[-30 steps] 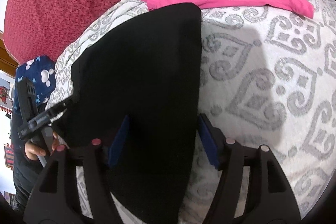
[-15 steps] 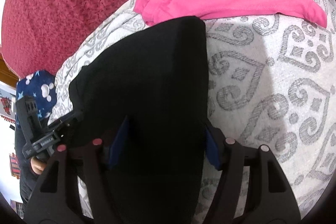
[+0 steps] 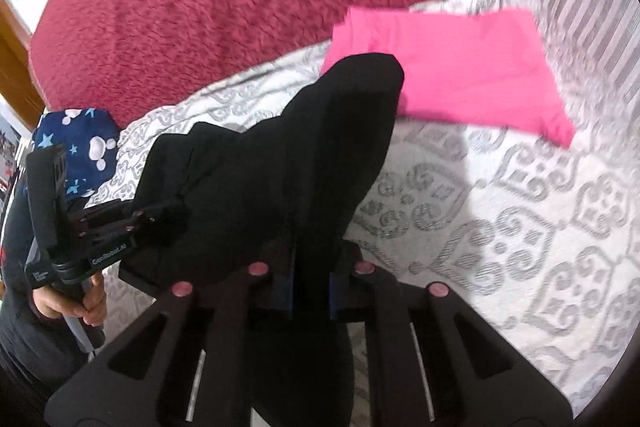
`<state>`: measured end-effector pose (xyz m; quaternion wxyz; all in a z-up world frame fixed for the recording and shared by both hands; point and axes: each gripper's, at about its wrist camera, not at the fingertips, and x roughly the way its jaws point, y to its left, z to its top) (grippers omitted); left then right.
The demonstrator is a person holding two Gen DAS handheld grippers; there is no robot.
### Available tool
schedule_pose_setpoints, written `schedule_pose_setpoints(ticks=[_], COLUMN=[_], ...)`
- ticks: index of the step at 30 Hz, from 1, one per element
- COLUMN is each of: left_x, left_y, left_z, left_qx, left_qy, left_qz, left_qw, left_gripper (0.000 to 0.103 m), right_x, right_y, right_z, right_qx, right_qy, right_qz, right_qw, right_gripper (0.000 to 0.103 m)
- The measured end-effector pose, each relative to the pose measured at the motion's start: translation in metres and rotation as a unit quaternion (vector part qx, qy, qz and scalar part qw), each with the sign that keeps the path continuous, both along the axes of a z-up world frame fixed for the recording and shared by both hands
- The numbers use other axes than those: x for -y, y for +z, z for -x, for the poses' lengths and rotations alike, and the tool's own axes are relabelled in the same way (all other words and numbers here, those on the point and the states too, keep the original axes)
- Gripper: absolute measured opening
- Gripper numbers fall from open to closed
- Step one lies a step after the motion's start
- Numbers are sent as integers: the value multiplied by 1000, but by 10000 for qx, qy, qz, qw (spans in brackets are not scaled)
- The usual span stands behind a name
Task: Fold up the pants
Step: 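Lift the pants end with both grippers and fold it over the rest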
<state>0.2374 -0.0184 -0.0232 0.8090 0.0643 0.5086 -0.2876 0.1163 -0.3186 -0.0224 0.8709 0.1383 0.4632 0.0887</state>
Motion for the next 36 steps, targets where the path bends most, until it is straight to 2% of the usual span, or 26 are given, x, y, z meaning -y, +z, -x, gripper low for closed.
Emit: schedule_pose_setpoints(ticks=[2, 7, 12, 18, 26, 30, 34, 36], left_x=[9, 39, 76, 104, 135, 147, 154, 155], left_y=[2, 6, 18, 42, 86, 107, 131, 132], left_z=[7, 28, 50, 57, 41, 25, 10, -6], left_qx=[-45, -101, 62, 301, 795, 1064, 1472, 1359], left_qy=[-70, -240, -454, -436, -369, -379, -350, -296], left_qz=[-5, 82, 24, 91, 123, 179, 266, 288], left_qw=[10000, 9996, 9989, 9986, 9961, 9934, 9881, 9899], left_gripper=[23, 22, 21, 21, 19, 12, 10, 11], right_x=[5, 38, 63, 92, 116, 124, 133, 136], right_y=[7, 16, 29, 48, 74, 87, 98, 102], right_z=[6, 27, 47, 58, 53, 44, 27, 14], right_qx=[67, 22, 200, 452, 789, 1027, 1242, 1386], right_qy=[9, -165, -270, -382, -468, -471, -499, -483], right_qz=[167, 17, 237, 342, 428, 421, 341, 295], right_qw=[9998, 9999, 9992, 9977, 9949, 9927, 9904, 9887], right_gripper=[13, 13, 13, 13, 13, 13, 13, 7])
